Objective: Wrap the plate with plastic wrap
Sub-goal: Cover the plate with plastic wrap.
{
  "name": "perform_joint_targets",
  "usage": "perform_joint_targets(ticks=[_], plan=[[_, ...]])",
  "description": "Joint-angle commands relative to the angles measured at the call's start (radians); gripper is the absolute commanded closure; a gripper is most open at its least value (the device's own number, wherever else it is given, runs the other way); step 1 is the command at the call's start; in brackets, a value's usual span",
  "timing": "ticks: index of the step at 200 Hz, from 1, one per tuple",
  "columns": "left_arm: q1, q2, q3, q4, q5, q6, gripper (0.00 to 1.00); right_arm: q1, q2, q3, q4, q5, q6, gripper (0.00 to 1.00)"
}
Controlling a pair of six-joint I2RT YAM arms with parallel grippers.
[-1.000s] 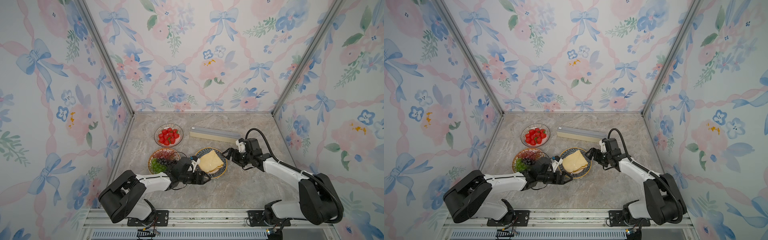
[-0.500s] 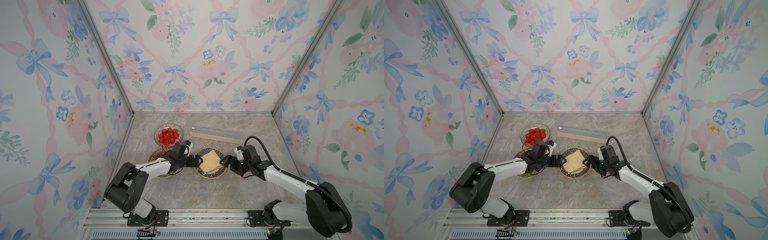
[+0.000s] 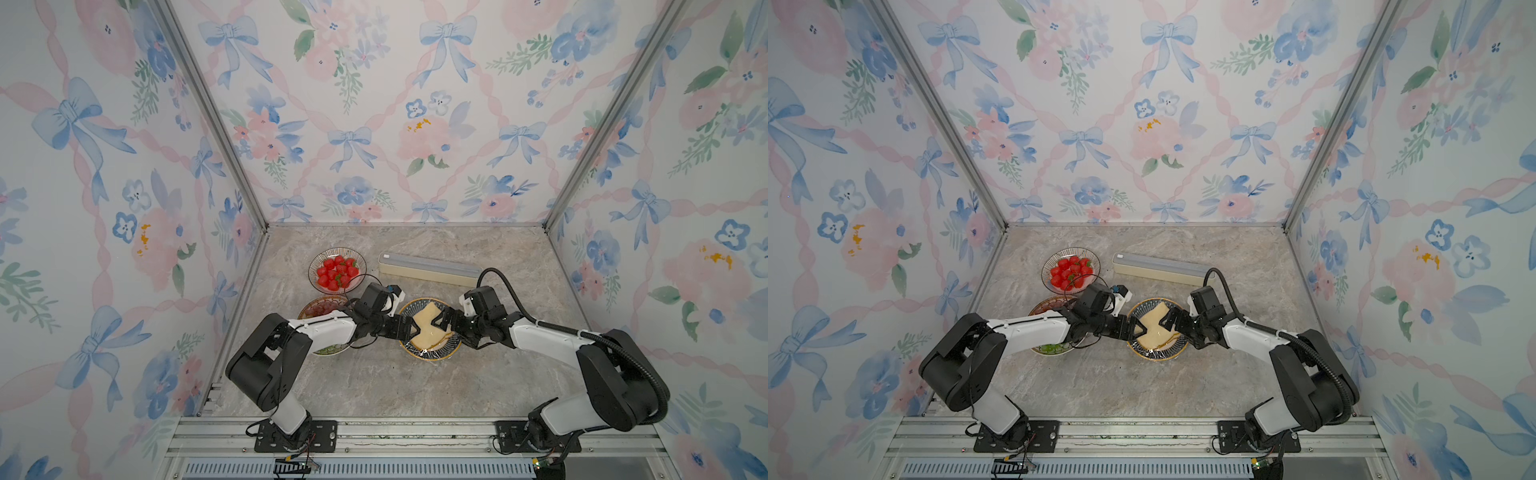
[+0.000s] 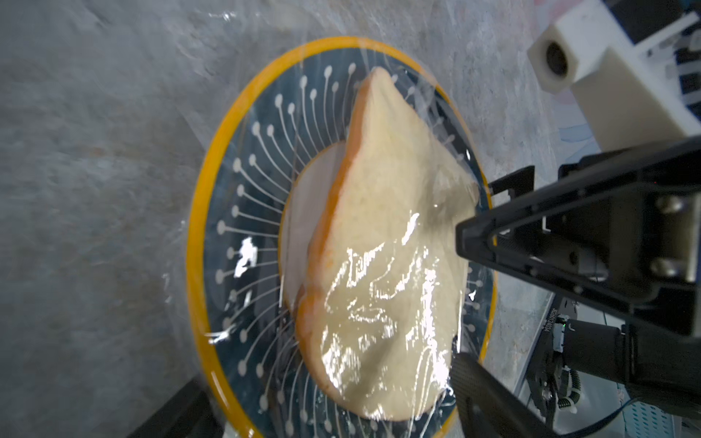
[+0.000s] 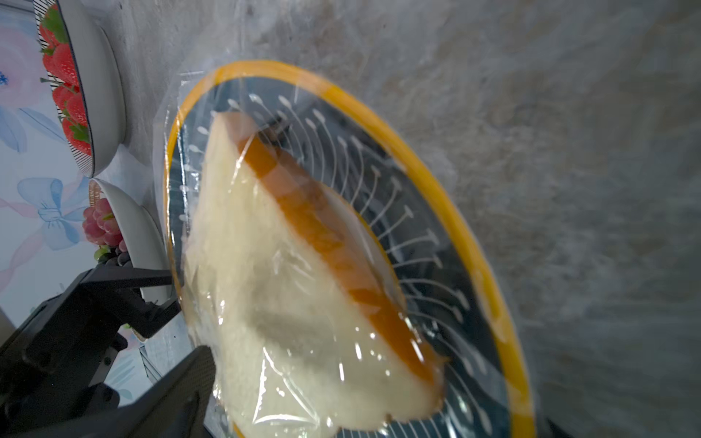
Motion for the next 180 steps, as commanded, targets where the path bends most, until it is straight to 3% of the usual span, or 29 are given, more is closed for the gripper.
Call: perform_joint_targets(ticks=[1, 34, 58, 89, 115, 142, 180], plan=[[-0.064, -0.038, -0.021, 0.020, 0.078, -0.023, 0.09, -0.035, 0.028, 0.070, 0.018, -0.058, -0.081, 0.03], [-0.073, -0.110, -0.088, 0.019, -0.005, -0.053, 0.08, -0.096, 0.047, 0.098, -0.037, -0.052, -0.146, 0.03], [-0.019, -0.181, -0.146, 0.011, -0.060, -0.052, 0.08, -0.146, 0.011, 0.072, -0.096, -0.009, -0.177, 0.03], [0.037, -0.244, -0.081, -0.092, -0.167, 0.051, 0.08, -0.161, -0.127, 0.040, -0.222, 0.045, -0.202, 0.03], [0.080, -0.209, 0.010, -0.093, -0.170, 0.144, 0.07, -0.167, -0.280, -0.073, -0.183, -0.021, -0.060, 0.03], [0.093, -0.074, 0.127, -0.094, -0.132, 0.235, 0.08, -0.132, -0.400, -0.161, -0.166, -0.042, 0.094, 0.03], [0.075, 0.102, 0.260, -0.069, -0.100, 0.307, 0.09, -0.024, -0.433, -0.231, -0.055, -0.004, 0.257, 0.03]])
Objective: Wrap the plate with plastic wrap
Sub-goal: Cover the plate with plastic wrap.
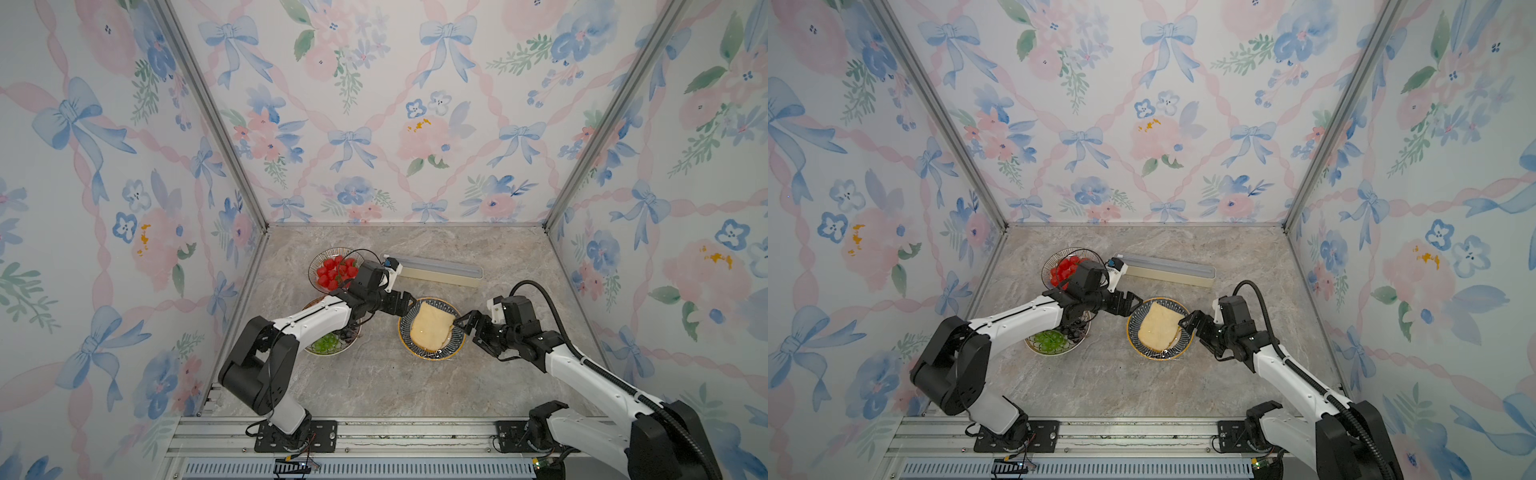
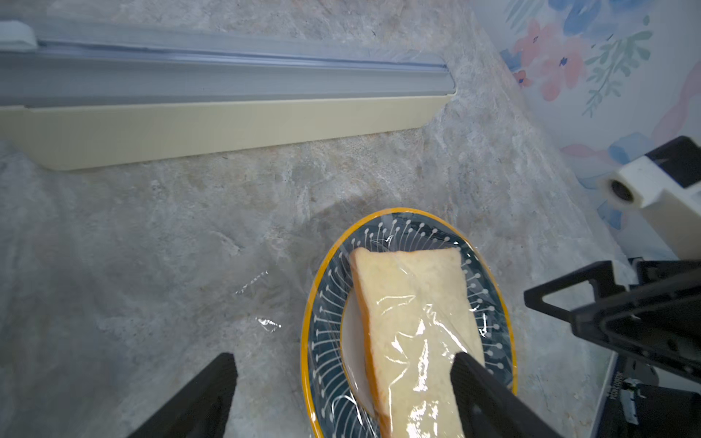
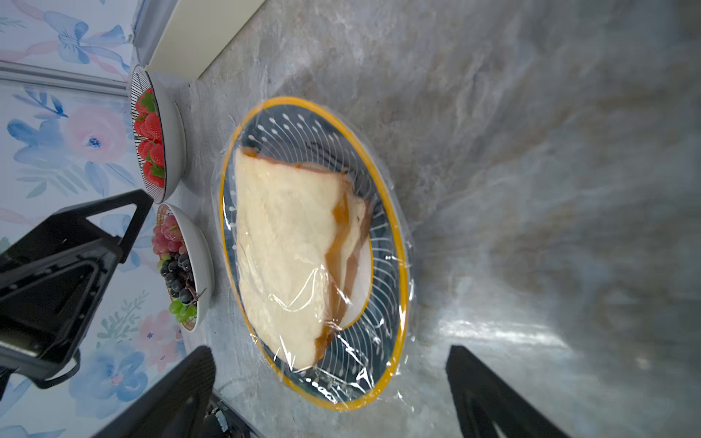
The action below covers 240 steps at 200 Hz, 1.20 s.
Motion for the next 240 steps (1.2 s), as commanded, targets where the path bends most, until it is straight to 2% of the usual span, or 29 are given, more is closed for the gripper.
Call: perform_joint_targets(ticks=[1, 39, 84, 130, 178, 204, 240], plan=[[-0.014, 0.085, 0.052, -0.004, 0.027, 0.088, 0.09, 0.060, 0.001, -0.038, 0.077, 0.014, 0.153, 0.03], [-0.041, 0.204, 0.123, 0.043, 0.059, 0.104, 0.09, 0.152, 0.104, -0.053, 0.218, 0.054, 0.245, 0.03], [-0.043, 0.277, 0.124, 0.051, 0.151, 0.086, 0.10, 0.183, 0.199, -0.041, 0.329, 0.077, 0.289, 0.03], [-0.065, 0.239, 0.055, 0.069, 0.262, 0.050, 0.11, 0.138, 0.251, -0.014, 0.383, 0.081, 0.278, 0.03], [-0.099, 0.158, -0.047, 0.132, 0.273, -0.044, 0.11, 0.051, 0.319, 0.000, 0.452, 0.064, 0.251, 0.03], [-0.090, 0.107, -0.100, 0.160, 0.211, -0.071, 0.10, 0.011, 0.322, 0.027, 0.384, 0.070, 0.200, 0.03], [-0.035, 0.038, -0.144, 0.160, 0.152, -0.088, 0.09, -0.023, 0.215, 0.033, 0.152, 0.100, 0.106, 0.03]])
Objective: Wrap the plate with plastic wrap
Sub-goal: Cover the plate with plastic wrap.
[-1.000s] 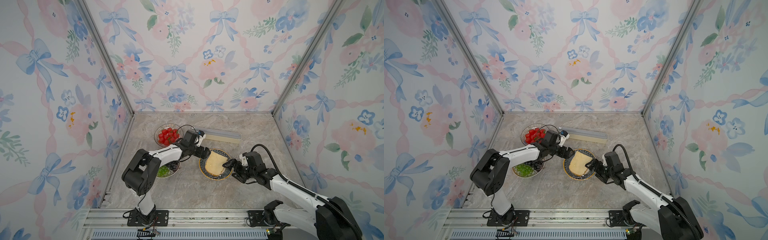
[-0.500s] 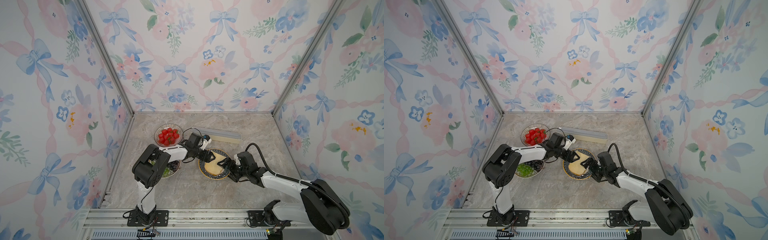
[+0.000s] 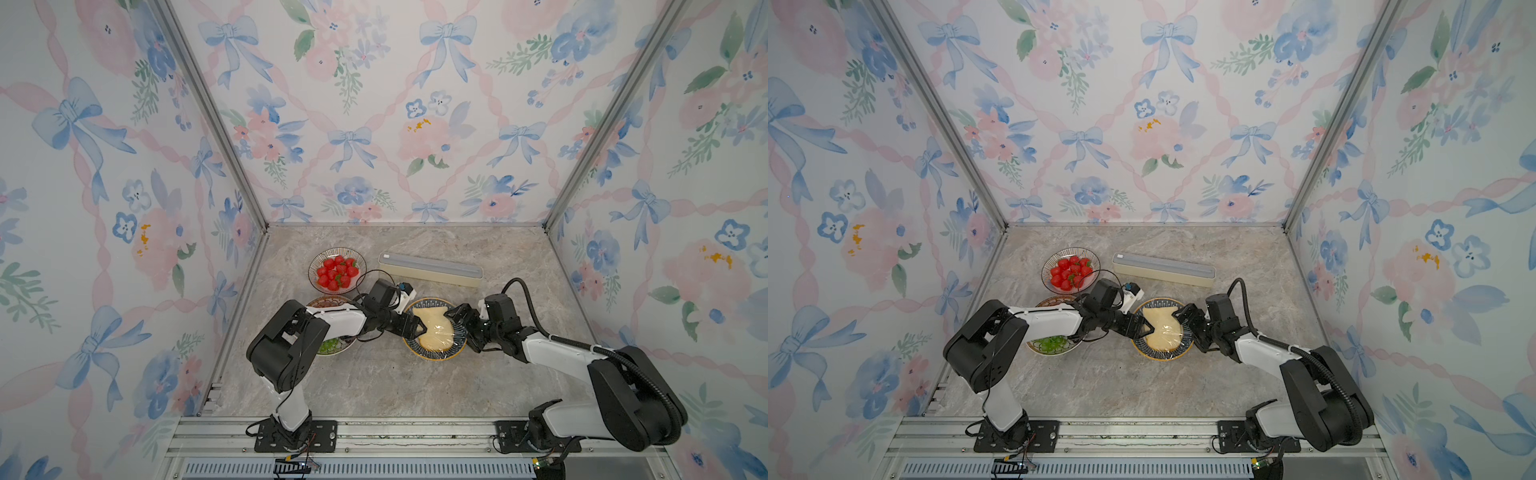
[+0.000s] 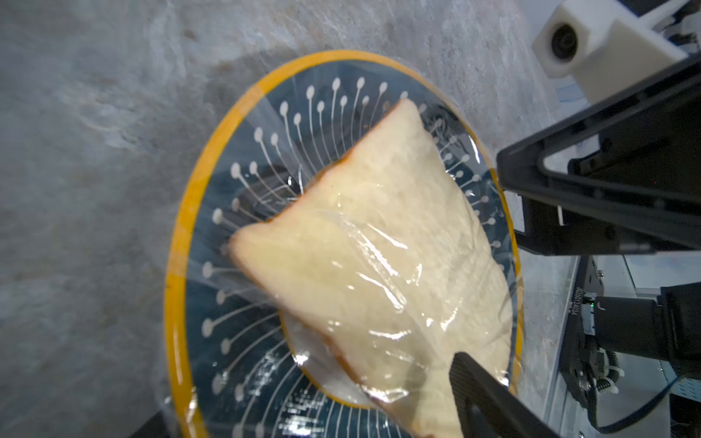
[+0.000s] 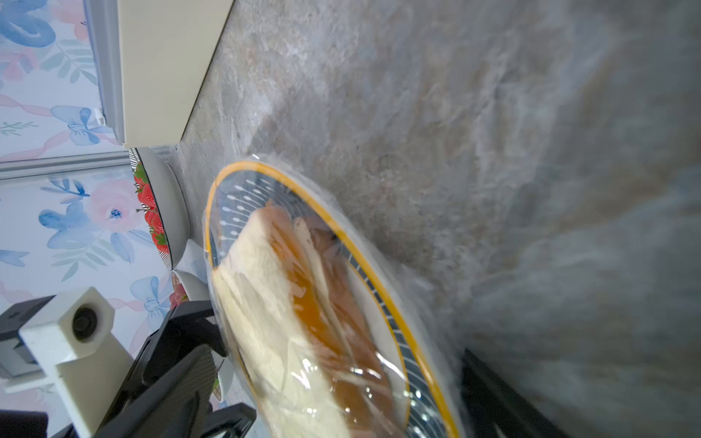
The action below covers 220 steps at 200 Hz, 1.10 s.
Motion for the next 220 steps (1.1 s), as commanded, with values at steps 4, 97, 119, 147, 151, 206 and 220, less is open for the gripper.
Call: perform_joint_targets(ticks=[4, 97, 119, 147, 151, 206, 220], plan=[[0.034, -0.068, -0.023, 0.042, -0.033, -0.029, 0.09, -0.025, -0.085, 0.029, -0.192, 0.037, -0.098, 0.03], [-0.016, -0.032, -0.012, 0.054, 0.049, -0.062, 0.10, 0.091, -0.057, 0.043, -0.138, 0.003, -0.065, 0.03], [-0.037, -0.012, 0.012, 0.064, 0.064, -0.061, 0.10, 0.102, -0.001, 0.079, -0.100, 0.002, -0.087, 0.03], [-0.054, 0.021, 0.034, 0.082, 0.071, -0.072, 0.10, 0.102, 0.050, 0.059, 0.015, -0.027, -0.043, 0.03], [-0.054, 0.024, 0.034, 0.087, 0.070, -0.074, 0.10, 0.102, 0.051, 0.053, 0.023, -0.027, -0.036, 0.03], [0.000, -0.048, -0.026, 0.090, -0.076, -0.077, 0.10, 0.021, -0.068, 0.026, -0.148, -0.004, -0.115, 0.03], [0.023, -0.083, -0.049, 0.089, -0.101, -0.078, 0.10, 0.008, -0.098, 0.032, -0.202, -0.010, -0.147, 0.03]])
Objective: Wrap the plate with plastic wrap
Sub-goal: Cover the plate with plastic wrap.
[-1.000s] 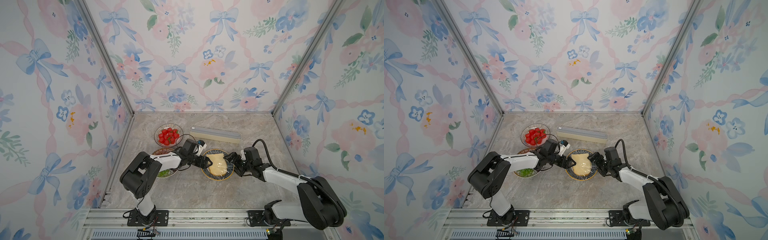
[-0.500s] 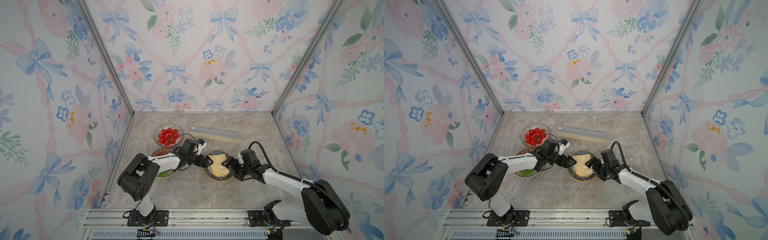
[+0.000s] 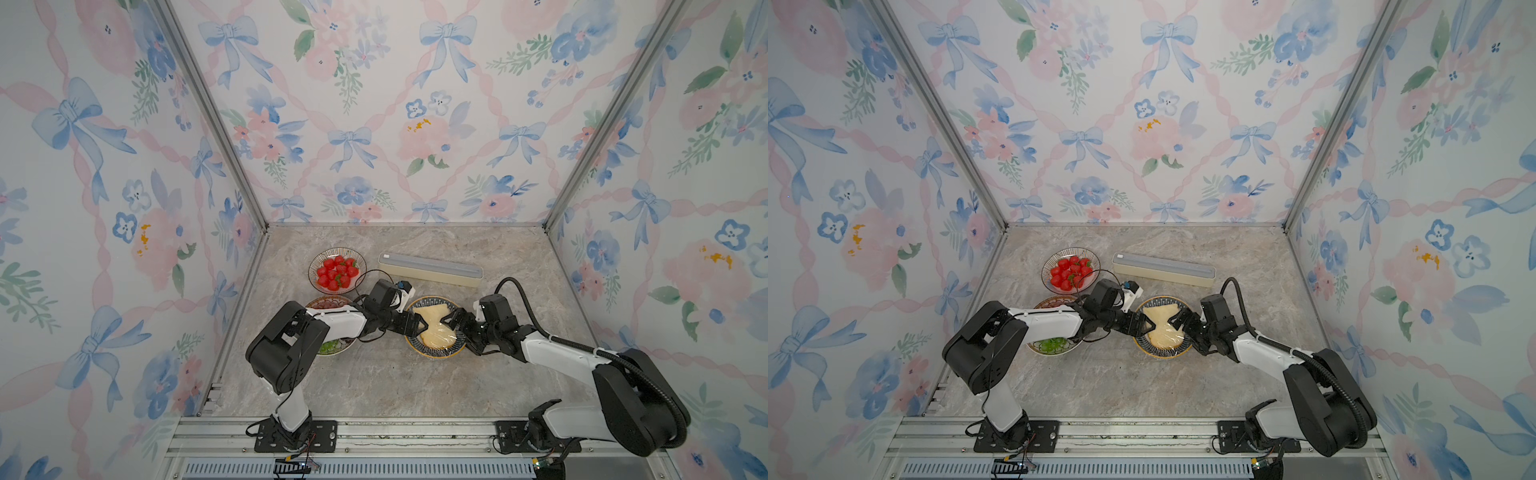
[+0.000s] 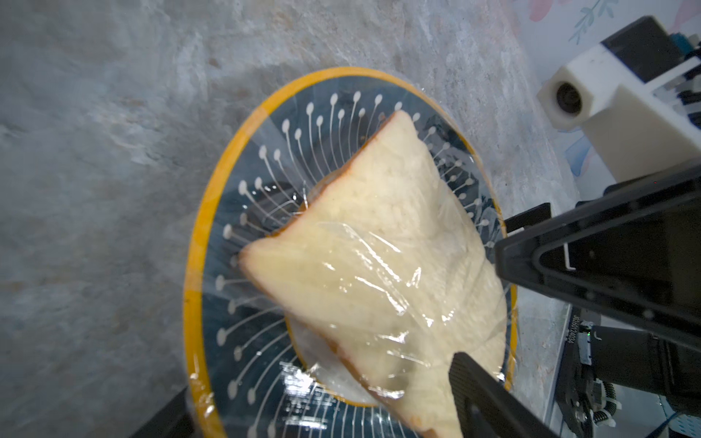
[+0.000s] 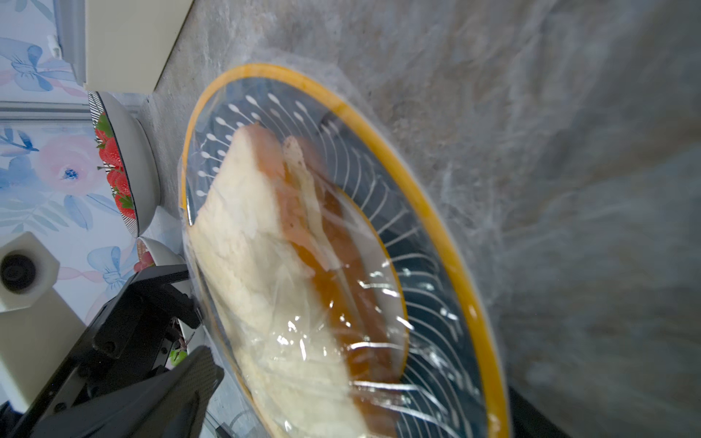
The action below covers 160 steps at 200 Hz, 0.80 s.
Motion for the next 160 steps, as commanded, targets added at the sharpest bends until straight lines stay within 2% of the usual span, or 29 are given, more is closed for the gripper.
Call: perform_joint_targets(ticks=[1, 32, 85, 120, 160], plan=[[0.036, -0.081, -0.037, 0.029, -0.050, -0.007, 0.10, -0.030, -0.064, 0.003, -0.095, -0.011, -0.065, 0.03], [0.068, -0.111, -0.067, 0.029, -0.058, -0.007, 0.09, -0.050, -0.110, 0.003, -0.177, -0.008, -0.109, 0.03], [0.073, 0.028, -0.026, 0.029, -0.052, -0.001, 0.09, -0.073, -0.067, 0.026, -0.192, -0.010, -0.149, 0.03], [0.058, 0.067, -0.025, 0.030, 0.006, -0.021, 0.10, -0.072, -0.045, 0.020, -0.175, -0.022, -0.142, 0.03], [0.008, 0.060, -0.038, 0.036, 0.134, -0.068, 0.10, -0.048, 0.000, 0.012, -0.096, -0.072, -0.108, 0.03]])
